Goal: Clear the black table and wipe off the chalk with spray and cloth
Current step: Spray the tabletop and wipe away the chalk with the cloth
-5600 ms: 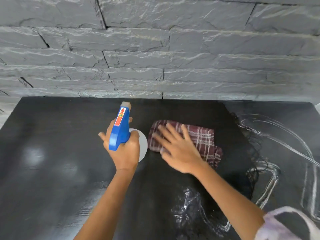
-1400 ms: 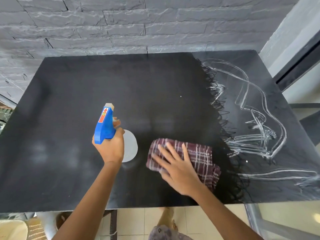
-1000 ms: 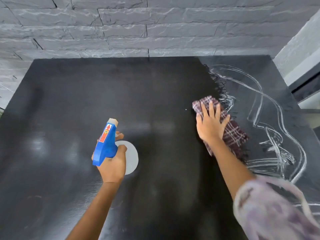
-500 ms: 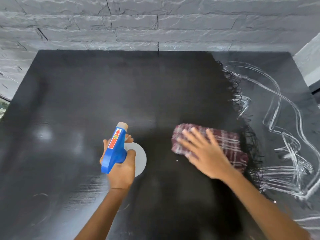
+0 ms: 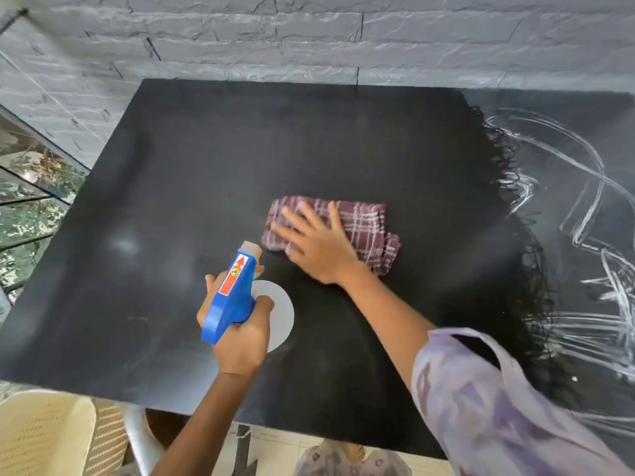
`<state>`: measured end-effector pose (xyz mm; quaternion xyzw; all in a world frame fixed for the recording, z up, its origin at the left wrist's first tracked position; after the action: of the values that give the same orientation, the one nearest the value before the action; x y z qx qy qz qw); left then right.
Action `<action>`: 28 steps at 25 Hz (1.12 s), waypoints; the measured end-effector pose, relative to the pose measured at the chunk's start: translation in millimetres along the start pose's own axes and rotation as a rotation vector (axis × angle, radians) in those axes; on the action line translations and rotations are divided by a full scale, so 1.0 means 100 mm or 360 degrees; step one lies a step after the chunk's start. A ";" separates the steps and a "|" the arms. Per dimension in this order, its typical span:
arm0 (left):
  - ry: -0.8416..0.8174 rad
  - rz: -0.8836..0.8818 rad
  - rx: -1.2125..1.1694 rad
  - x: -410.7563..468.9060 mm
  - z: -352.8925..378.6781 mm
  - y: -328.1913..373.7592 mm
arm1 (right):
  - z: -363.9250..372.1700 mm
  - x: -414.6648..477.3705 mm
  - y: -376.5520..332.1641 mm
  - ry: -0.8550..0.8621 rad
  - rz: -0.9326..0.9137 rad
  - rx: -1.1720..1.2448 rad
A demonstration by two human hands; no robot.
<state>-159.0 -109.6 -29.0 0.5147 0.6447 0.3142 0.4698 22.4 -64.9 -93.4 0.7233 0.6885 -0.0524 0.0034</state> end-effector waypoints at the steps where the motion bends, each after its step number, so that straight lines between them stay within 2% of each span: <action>1: 0.0099 0.0030 -0.0070 -0.04 -0.15 0.00 | 0.06 -0.20 -0.29 -0.0012 -0.0150 -0.0013; 4: 0.0208 -0.0006 -0.0087 -0.11 -0.46 -0.17 | 0.16 -1.14 -0.69 0.0033 -0.0473 -0.0007; 6: 0.0207 -0.0101 -0.0065 -0.13 -0.56 -0.34 | 0.23 -1.70 -0.53 0.0044 -0.0595 -0.0061; 7: 0.0201 -0.0112 -0.0072 -0.14 -0.59 -0.38 | 0.22 -1.86 -0.29 0.0064 -0.0541 -0.0134; 8: 0.0187 -0.0111 -0.0069 -0.16 -0.60 -0.40 | 0.20 -1.91 0.03 0.0078 -0.0366 -0.0182; 11: 0.0142 -0.0112 -0.0103 -0.16 -0.61 -0.46 | 0.10 -1.75 1.06 0.0053 0.0618 -0.0035; 12: 0.0139 -0.0116 -0.0123 -0.16 -0.62 -0.46 | 0.08 -1.67 1.17 0.0045 0.0860 0.0062; 13: 0.0162 -0.0110 -0.0137 -0.14 -0.64 -0.46 | 0.07 -1.56 1.12 0.0050 0.0974 0.0124; 15: 0.0202 -0.0033 -0.0183 -0.13 -0.68 -0.40 | 0.07 -1.37 0.63 0.0074 0.0808 0.0112; 19: 0.0124 0.0148 -0.0193 -0.15 -0.63 -0.26 | 0.24 -1.78 -0.81 0.0050 -0.0017 0.0013; 21: 0.0082 0.0204 -0.0195 -0.15 -0.62 -0.25 | 0.37 -2.25 -1.10 0.0032 -0.0236 -0.0023; 23: 0.0030 0.0262 -0.0188 -0.13 -0.62 -0.23 | 0.40 -2.70 -0.96 0.0080 -0.0243 -0.0043; 25: -0.0027 0.0332 -0.0144 -0.16 -0.60 -0.19 | 0.34 -2.97 -0.43 0.0135 0.0023 -0.0098; 28: -0.0065 0.0329 -0.0152 -0.18 -0.59 -0.16 | 0.22 -2.88 0.49 0.0092 0.0748 0.0013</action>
<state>-219.3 -126.8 -16.8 0.5616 0.5629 0.3808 0.4719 56.5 -355.8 -95.8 0.8650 0.5007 -0.0323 -0.0070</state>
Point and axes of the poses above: each hand's wrist, its own x-axis towards the middle knuckle, its own z-axis out of the palm, y = z × x, the point moved 10 cm from there along x, towards the middle knuckle, and after that the axes turned 1 degree about z, right-handed, at the moved point
